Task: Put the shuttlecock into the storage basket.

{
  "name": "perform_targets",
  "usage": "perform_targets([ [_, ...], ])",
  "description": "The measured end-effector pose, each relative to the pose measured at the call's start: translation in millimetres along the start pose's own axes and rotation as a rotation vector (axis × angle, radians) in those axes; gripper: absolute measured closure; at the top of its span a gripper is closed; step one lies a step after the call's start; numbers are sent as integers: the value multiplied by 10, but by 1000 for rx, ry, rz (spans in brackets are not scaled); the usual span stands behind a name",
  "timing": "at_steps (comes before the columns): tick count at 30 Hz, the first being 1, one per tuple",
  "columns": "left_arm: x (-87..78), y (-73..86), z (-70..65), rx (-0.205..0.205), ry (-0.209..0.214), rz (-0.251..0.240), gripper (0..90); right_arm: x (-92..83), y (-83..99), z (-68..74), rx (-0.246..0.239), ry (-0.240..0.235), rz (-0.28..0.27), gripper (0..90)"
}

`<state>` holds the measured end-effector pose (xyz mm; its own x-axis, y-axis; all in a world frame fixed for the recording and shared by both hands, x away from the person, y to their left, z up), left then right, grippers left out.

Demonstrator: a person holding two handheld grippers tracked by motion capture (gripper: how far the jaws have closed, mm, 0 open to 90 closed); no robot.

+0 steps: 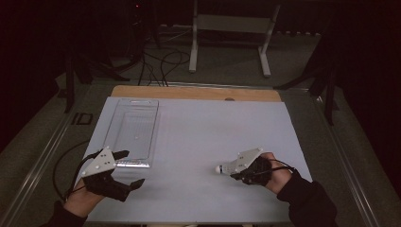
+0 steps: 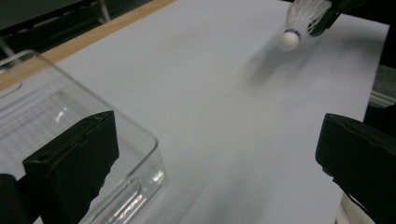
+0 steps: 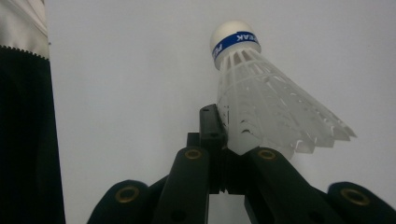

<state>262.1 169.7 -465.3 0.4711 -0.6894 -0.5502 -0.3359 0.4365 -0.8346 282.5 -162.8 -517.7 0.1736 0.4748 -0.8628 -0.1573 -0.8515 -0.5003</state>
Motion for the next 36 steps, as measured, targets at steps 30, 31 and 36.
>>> perform_targets([
  [30,287,-666,-206,156,139,102,8,28,-10,11,5,-14,7,892],
  [31,298,-679,-213,158,141,105,8,30,-11,12,4,-16,6,892],
  [36,348,-756,-251,181,156,133,8,30,-12,8,15,-18,-1,892],
])
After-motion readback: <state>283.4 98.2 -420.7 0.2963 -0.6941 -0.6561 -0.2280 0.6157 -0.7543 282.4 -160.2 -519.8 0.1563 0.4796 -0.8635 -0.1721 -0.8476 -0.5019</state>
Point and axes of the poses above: each handheld gripper's, and its own axes: x roughly forward along the jaws, y roughly out of its underside, z roughly to its left, the point moved 8 cm from there along x, roughly forward along the jaws
